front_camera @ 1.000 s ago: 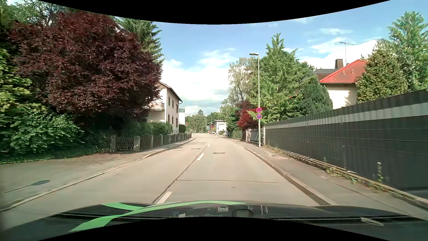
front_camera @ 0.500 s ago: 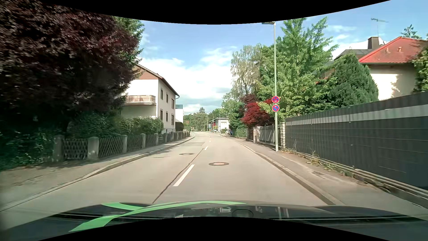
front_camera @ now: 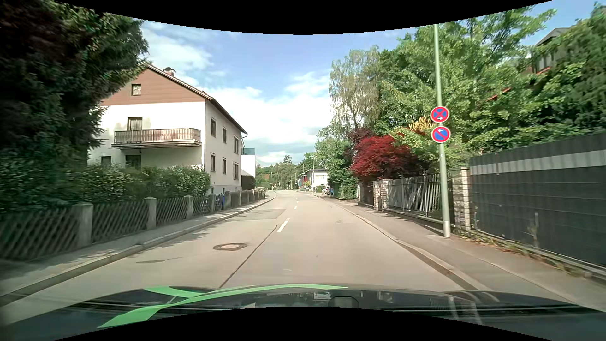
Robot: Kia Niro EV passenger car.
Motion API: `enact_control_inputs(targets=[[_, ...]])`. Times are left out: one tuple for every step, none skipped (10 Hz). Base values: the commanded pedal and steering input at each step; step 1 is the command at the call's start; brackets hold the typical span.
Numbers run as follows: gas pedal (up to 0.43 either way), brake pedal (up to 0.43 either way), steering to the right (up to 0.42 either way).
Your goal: Follow the waypoints while adhering to traffic rules and regulations
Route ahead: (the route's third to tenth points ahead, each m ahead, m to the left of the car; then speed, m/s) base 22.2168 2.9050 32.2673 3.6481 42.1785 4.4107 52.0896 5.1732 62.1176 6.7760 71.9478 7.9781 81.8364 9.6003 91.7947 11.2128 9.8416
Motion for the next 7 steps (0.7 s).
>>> enact_control_inputs(targets=[[0.11, 0.0, -0.007], [0.11, 0.0, -0.007], [0.11, 0.0, -0.007], [0.098, 0.0, -0.007], [0.11, 0.0, -0.007], [0.11, 0.0, -0.007], [0.098, 0.0, -0.008]])
